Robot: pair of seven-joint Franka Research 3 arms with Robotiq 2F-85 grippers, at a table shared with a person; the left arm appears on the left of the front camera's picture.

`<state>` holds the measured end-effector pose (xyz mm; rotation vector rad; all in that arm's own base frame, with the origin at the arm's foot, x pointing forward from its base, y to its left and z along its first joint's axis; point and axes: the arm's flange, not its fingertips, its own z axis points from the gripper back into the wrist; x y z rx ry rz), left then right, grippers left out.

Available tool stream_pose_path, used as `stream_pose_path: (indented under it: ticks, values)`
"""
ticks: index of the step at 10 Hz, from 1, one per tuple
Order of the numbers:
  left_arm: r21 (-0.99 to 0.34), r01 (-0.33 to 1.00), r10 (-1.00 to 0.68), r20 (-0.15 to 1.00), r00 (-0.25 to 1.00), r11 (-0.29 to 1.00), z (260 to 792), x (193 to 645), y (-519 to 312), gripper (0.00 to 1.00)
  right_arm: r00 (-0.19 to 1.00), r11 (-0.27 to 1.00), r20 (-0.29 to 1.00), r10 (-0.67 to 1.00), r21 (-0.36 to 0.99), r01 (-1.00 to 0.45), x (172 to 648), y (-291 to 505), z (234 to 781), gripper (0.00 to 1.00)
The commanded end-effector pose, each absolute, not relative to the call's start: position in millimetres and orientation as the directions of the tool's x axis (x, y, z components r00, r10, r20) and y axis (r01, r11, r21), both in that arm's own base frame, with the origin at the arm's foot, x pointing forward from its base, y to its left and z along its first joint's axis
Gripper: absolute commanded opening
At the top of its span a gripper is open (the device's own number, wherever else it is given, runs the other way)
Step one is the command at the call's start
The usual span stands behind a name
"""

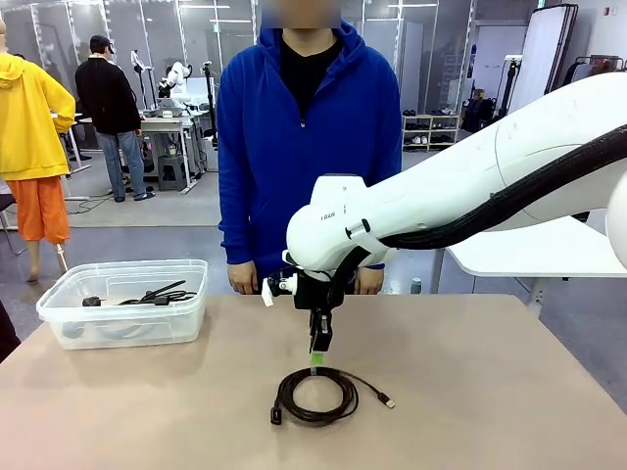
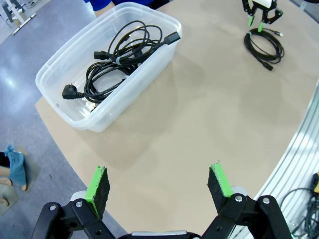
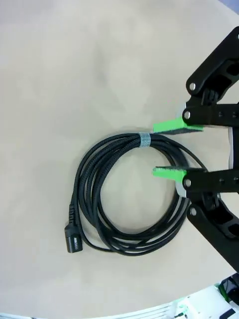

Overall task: Organize and store the cables.
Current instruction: Place the USB Extension Cable into the Organizing box.

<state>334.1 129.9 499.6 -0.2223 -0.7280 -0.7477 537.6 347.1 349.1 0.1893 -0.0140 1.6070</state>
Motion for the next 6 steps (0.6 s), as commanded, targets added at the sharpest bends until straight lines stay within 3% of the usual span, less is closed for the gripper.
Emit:
stream_pose_path:
  ticks: [1, 6]
  values:
    - [0.083, 0.69, -0.543, 0.686, 0.484, 0.719, 499, 337, 132, 1.0, -0.008, -0.019, 0.106, 0.994, 0.111, -0.994, 540, 351, 351, 1.0]
    - [0.083, 0.69, -0.543, 0.686, 0.484, 0.719, 499, 337, 132, 1.0, 0.029, 0.026, 0.117, 0.993, 0.023, -0.999, 527, 339, 360, 1.0]
